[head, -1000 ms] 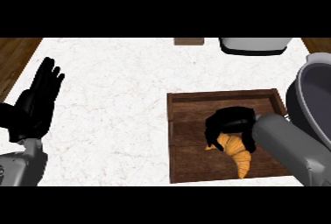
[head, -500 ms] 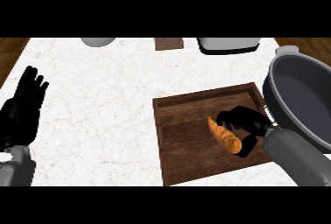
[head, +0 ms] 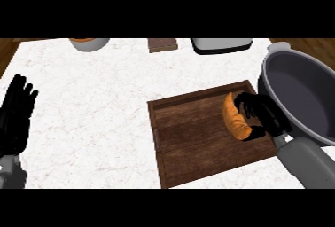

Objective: Pick the croissant from the tray and place it in the pot

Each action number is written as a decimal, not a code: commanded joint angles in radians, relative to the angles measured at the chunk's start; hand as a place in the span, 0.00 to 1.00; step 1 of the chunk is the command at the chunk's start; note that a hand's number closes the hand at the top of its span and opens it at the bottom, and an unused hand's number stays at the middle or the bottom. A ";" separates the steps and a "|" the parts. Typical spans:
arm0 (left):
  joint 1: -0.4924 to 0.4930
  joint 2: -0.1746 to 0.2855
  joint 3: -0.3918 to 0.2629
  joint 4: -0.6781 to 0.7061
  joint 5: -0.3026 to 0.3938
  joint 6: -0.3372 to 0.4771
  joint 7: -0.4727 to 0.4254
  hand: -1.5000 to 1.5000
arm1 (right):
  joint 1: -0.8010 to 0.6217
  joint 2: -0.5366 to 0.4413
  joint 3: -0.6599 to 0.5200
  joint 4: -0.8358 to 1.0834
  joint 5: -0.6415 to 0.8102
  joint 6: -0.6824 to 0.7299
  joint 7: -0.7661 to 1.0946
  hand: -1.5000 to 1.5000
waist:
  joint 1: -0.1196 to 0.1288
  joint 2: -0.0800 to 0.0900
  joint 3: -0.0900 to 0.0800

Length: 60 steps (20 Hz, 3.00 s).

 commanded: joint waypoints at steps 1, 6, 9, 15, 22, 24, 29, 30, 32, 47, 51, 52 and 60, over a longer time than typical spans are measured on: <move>0.023 -0.010 -0.009 -0.005 -0.008 0.004 -0.004 0.50 | 0.040 -0.060 -0.096 -0.188 0.005 -0.148 0.121 1.00 | -0.011 0.003 0.000; 0.008 0.009 0.005 -0.026 0.023 -0.036 -0.009 0.50 | 0.177 -0.151 -0.168 -0.454 0.019 -0.237 0.305 1.00 | 0.024 0.021 0.001; 0.017 -0.016 -0.030 -0.083 0.008 -0.013 0.025 0.50 | 0.294 -0.273 -0.270 -0.603 -0.012 -0.239 0.388 1.00 | 0.050 0.029 0.005; -0.071 -0.042 -0.061 -0.030 -0.007 -0.027 0.023 0.50 | 0.487 -0.354 -0.461 -0.835 -0.068 -0.236 0.522 1.00 | 0.122 0.054 0.007; -0.090 -0.031 -0.043 -0.046 0.011 -0.089 0.029 0.50 | 0.499 -0.297 -0.658 -0.598 -0.216 -0.102 0.327 1.00 | 0.159 0.060 0.008; -0.089 -0.059 -0.089 -0.061 -0.051 -0.042 0.036 0.50 | 0.454 -0.210 -0.646 -0.558 -0.276 -0.112 0.264 1.00 | 0.163 0.060 0.009; -0.101 -0.082 -0.089 -0.028 -0.043 -0.046 0.003 0.50 | 0.455 -0.344 -0.638 -0.333 0.088 -0.237 0.255 1.00 | 0.190 0.070 0.009; -0.102 -0.066 -0.069 0.009 -0.034 -0.068 -0.019 0.50 | 0.418 -0.350 -0.619 -0.299 0.128 -0.244 0.284 1.00 | 0.192 0.071 0.008; -0.108 -0.087 -0.093 0.014 -0.048 -0.064 -0.023 0.50 | 0.353 -0.316 -0.608 -0.147 0.134 -0.240 0.204 1.00 | 0.189 0.070 0.009; -0.117 -0.092 -0.061 0.016 -0.040 -0.089 -0.015 0.50 | -0.004 -0.142 -0.691 0.564 -0.001 0.007 -0.208 0.00 | 0.189 0.070 0.011; -0.167 -0.094 -0.046 0.047 -0.046 -0.072 -0.006 0.50 | -0.052 -0.124 -0.745 0.617 -0.082 0.134 -0.323 0.00 | 0.178 0.068 0.011; -0.150 -0.099 -0.076 0.003 -0.064 -0.066 0.020 0.50 | -0.080 -0.111 -0.774 0.627 -0.112 0.138 -0.329 0.00 | 0.185 0.067 0.012; -0.159 -0.120 -0.070 0.078 -0.068 -0.073 -0.023 0.50 | -0.103 -0.190 -0.981 0.768 -0.313 0.333 -0.485 0.00 | 0.174 0.073 0.012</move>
